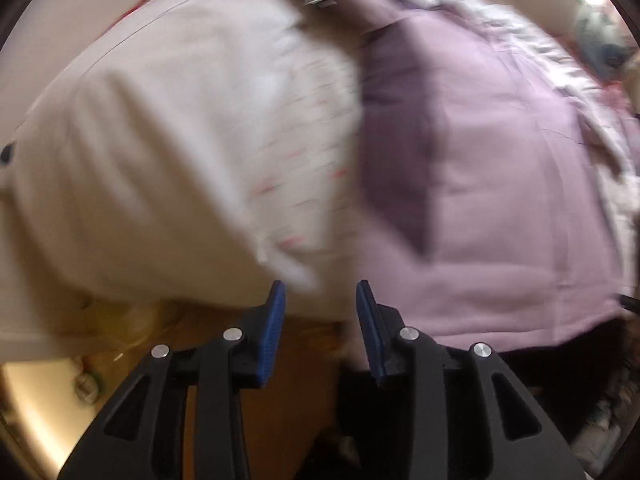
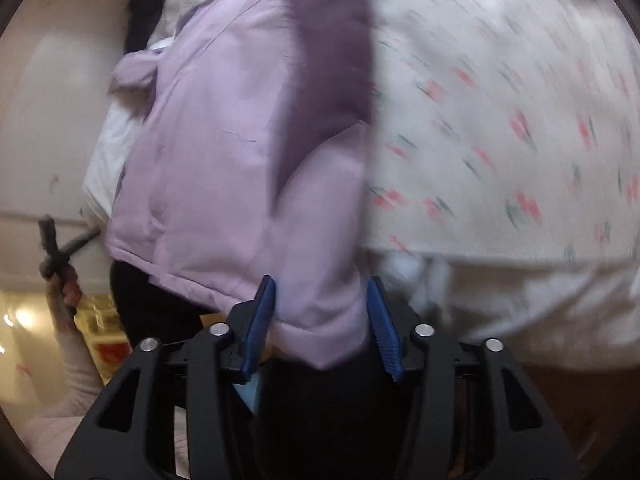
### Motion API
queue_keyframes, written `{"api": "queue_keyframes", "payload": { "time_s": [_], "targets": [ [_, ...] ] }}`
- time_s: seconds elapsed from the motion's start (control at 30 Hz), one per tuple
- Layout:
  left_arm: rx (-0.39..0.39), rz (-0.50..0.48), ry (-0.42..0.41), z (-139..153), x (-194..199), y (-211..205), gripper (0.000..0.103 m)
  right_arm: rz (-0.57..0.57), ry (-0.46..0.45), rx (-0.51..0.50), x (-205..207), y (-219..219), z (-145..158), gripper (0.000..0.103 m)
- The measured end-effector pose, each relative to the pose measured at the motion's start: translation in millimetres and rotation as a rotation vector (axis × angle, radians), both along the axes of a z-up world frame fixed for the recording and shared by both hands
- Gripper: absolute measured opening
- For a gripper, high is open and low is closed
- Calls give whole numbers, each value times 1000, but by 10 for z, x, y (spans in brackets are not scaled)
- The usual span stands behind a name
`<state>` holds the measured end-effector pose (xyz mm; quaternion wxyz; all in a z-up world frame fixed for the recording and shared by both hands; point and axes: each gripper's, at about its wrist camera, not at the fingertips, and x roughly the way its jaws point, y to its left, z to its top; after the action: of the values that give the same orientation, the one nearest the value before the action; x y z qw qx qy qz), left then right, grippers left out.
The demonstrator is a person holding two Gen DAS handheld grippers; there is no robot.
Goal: Fold large clothes
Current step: 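Lift the grasped sleeve up off the bed with the right tool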
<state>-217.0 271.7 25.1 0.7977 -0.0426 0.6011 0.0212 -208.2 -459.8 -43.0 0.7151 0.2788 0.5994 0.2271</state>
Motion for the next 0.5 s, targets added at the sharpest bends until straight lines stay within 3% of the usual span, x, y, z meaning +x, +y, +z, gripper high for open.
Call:
{"api": "queue_keyframes", "payload": {
  "time_s": [0.03, 0.1, 0.17, 0.23, 0.3, 0.5],
  "targets": [
    [-18, 26, -34, 75, -13, 66, 39, -36, -42, 8, 13, -119, 82, 49],
    [7, 48, -129, 316, 20, 49, 52, -145, -150, 57, 139, -442, 315, 65],
    [53, 35, -274, 629, 152, -188, 76, -284, -229, 100, 337, -743, 469, 87],
    [34, -9, -378, 834, 358, -556, 82, -394, -269, 172, 586, -988, 492, 88],
    [-2, -68, -441, 889, 649, -1011, 82, -499, -283, 241, 892, -1199, 434, 88],
    [-62, -176, -520, 547, 1631, -2417, 82, -805, -247, 343, 1981, -1762, 47, 88]
  ]
}}
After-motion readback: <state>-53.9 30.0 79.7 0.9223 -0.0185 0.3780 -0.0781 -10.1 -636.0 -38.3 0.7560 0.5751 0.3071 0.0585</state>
